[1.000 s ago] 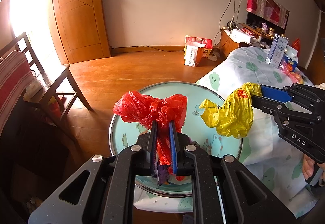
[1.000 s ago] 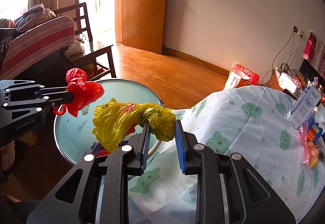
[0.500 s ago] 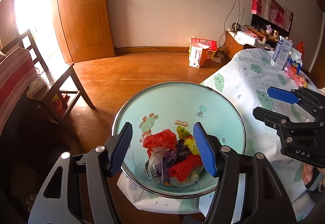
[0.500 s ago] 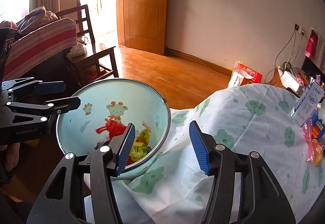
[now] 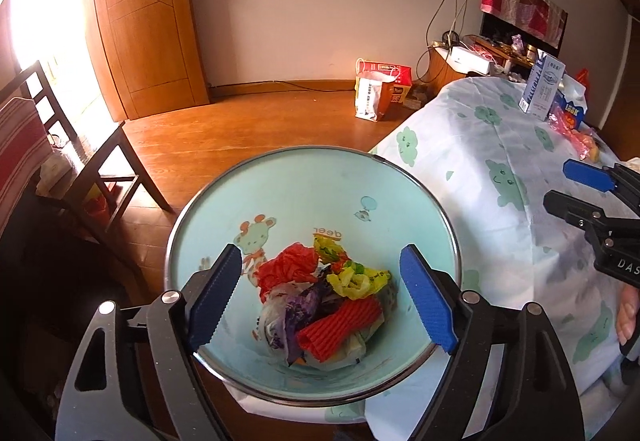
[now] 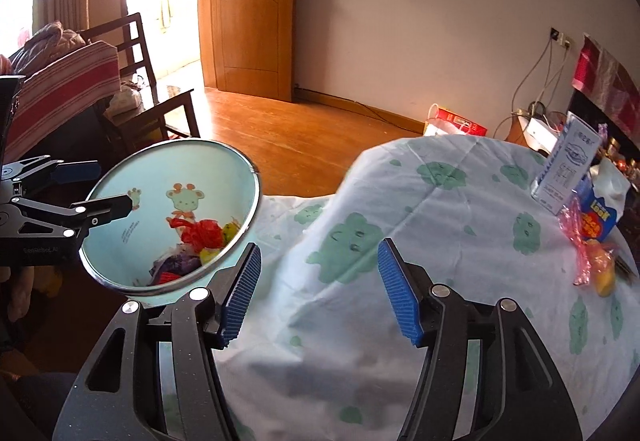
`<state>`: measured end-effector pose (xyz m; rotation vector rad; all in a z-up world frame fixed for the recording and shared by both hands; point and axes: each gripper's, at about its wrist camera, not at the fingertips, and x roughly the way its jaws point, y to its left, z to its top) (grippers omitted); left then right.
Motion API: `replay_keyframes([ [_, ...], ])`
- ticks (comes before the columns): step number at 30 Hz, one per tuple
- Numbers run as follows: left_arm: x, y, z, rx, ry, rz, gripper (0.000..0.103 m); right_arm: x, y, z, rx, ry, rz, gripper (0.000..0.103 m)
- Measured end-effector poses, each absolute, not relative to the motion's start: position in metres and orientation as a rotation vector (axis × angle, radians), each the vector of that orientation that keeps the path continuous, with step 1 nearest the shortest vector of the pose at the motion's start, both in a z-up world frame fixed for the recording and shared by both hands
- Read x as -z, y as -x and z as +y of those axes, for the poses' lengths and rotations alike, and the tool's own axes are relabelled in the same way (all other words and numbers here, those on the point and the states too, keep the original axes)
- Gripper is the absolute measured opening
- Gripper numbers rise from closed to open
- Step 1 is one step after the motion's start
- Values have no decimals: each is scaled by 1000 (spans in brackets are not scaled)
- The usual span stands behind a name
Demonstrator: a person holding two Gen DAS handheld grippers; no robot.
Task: Collect trash
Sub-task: 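Move the right tool to the yellow sponge and grasp it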
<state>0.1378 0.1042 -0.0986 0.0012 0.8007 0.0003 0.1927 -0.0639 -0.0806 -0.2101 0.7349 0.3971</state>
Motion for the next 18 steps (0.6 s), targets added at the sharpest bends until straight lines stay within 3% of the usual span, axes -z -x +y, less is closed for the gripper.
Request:
replay_keyframes([
  [12,93,-183,12,131,-53,785,85,74,-209,-238,5,83,760,61],
  [18,90,-211,-21,153,-62,785,92,82,-232,-318,170,27,821,61],
])
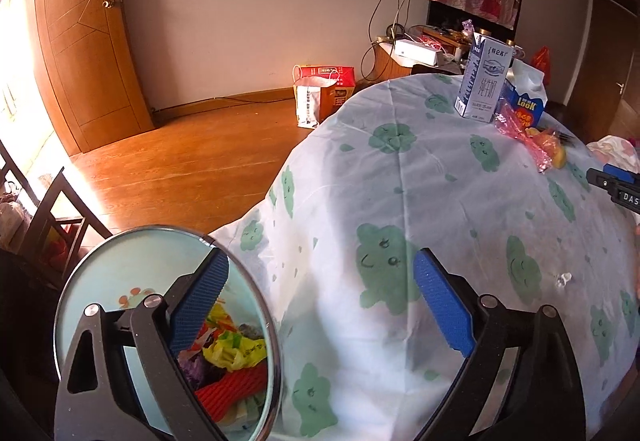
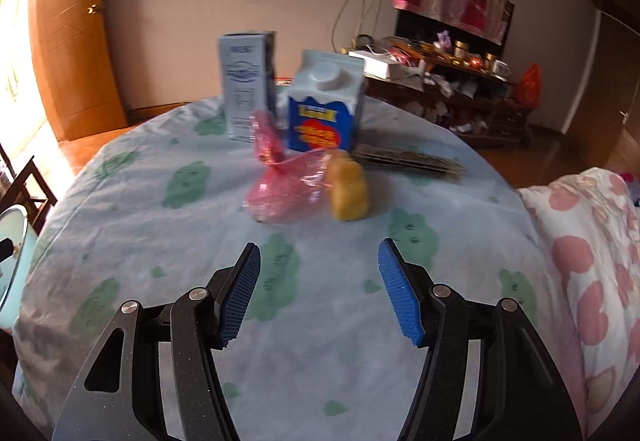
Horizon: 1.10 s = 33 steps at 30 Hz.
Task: Collect trash
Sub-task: 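Move the right tool to the yellow sponge and grasp it, then grasp the pink clear bag with the left tool while the right tool holds the sponge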
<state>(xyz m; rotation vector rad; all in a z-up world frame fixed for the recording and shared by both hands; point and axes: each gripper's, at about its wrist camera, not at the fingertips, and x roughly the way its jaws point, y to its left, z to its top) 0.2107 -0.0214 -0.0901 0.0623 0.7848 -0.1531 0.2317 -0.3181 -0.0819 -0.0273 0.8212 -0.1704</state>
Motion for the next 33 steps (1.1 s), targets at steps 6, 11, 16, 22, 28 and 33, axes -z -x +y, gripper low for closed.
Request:
replay_keyframes([
  [6,87,-233,-39,147,-67,776,93,92,-257,-355,200,5,861,61],
  [11,87,-251,-41,129,-64,780,94,100,-283,-363,184,-8,890,60],
  [16,88,-263,-47,128,-68,787,94,111,-298,-369,135,-39,943,52],
  [22,86,-272,-68,160,-64,791,94,97,-271,-382,117,-100,923,24],
  [28,84,-276,-129,260,-99,797,94,83,-222,-411,193,-143,872,24],
  [33,81,-281,-190,333,-141,791,94,82,-200,-424,286,-98,838,24],
])
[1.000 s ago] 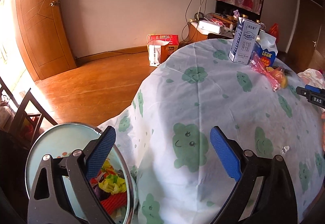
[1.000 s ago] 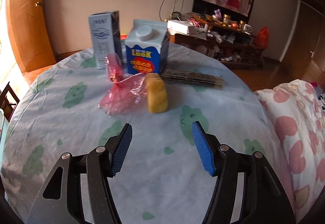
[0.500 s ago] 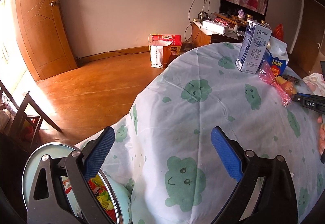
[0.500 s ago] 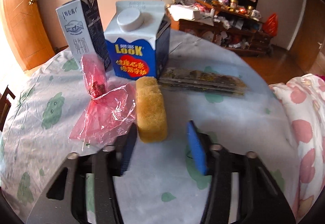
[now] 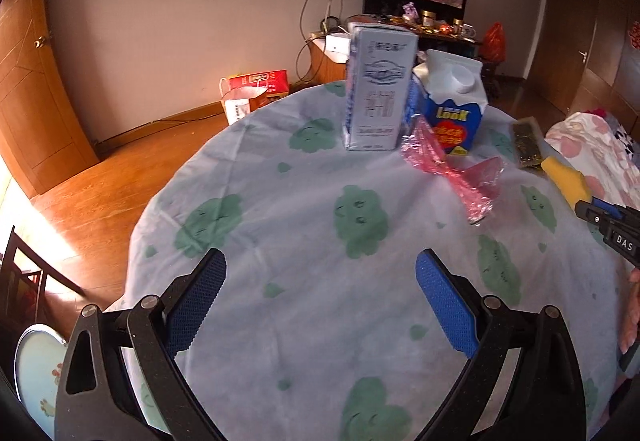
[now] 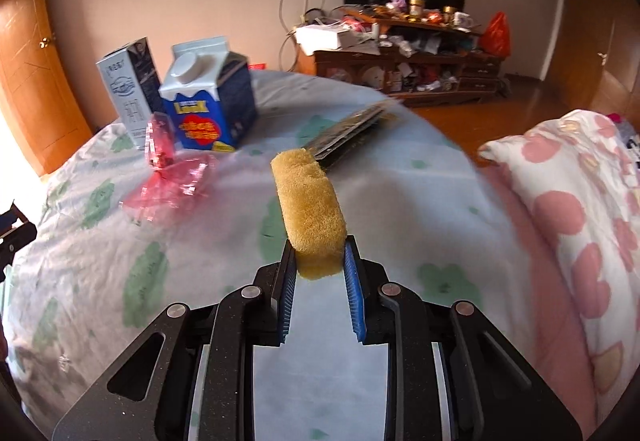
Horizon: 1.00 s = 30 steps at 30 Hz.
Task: Collect trash
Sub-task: 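Grasp the pink clear bag with the left tool while the right tool holds the sponge, then carry the pink bag and yellow sponge over the light-blue bin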
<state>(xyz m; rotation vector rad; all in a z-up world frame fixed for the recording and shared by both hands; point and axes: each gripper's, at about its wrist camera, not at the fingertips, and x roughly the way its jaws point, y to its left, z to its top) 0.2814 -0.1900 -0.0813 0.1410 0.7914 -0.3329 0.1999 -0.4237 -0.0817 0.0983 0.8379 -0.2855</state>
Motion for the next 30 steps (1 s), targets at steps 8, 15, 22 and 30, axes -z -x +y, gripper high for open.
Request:
replay_keyframes([
  [8,85,-296,-273,409,-179,801,94,79,-179,-449,302,-145,832,24],
  [15,100,-307,-309,456,-220,830,85,83,-167,-448,255,-159,839,24],
  [22,113,-311,-311,532,-223,907,8,87,-170,-438,229,-164,832,24],
  [30,98,-292,-282,551,-239,860,5,83,-169,-420,198,-166,814,24],
])
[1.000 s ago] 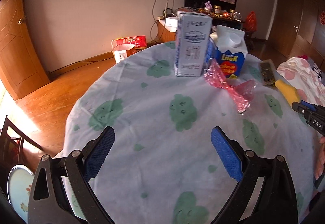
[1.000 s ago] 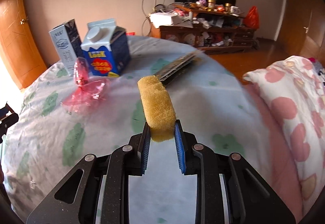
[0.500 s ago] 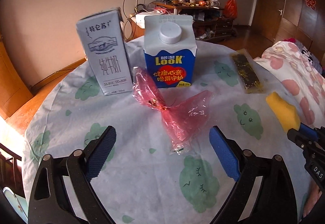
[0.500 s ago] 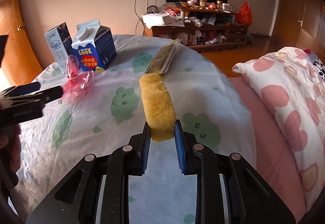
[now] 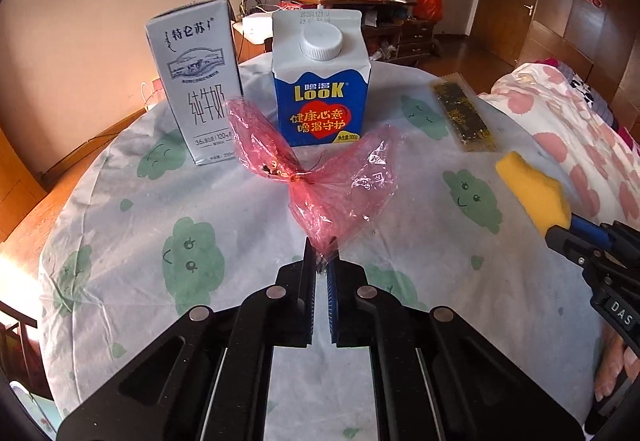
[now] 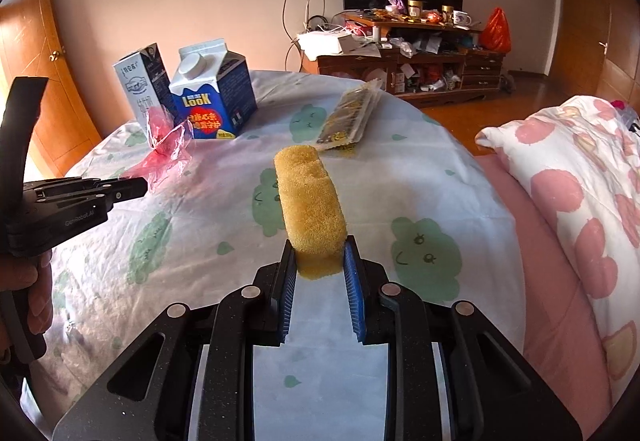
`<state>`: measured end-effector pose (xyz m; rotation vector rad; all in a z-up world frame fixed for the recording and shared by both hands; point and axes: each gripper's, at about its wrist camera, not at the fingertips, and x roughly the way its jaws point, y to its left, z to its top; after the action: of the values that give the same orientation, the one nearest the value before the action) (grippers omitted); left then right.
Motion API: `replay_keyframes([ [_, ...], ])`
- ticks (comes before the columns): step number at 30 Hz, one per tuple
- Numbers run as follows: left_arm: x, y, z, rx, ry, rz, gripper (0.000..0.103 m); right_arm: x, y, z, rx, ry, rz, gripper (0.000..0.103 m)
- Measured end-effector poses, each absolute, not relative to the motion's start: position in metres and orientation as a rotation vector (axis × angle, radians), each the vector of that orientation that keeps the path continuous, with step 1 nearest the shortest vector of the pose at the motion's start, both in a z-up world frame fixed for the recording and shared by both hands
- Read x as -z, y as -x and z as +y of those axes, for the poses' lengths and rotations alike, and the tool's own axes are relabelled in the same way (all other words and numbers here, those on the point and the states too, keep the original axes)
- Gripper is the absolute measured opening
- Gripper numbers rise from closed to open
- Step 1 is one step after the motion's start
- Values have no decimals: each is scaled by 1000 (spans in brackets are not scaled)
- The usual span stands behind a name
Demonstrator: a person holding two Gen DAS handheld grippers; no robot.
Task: Collect trash
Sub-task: 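Carry the pink bag and yellow sponge over the light-blue bin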
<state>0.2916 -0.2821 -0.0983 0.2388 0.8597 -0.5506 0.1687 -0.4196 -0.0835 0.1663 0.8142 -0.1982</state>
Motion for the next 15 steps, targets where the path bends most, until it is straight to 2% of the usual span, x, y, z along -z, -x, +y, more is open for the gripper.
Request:
replay_keyframes([
  [15,89,-231,-196,520,-229,815,5,79,-176,-356,119,-116,796,24],
])
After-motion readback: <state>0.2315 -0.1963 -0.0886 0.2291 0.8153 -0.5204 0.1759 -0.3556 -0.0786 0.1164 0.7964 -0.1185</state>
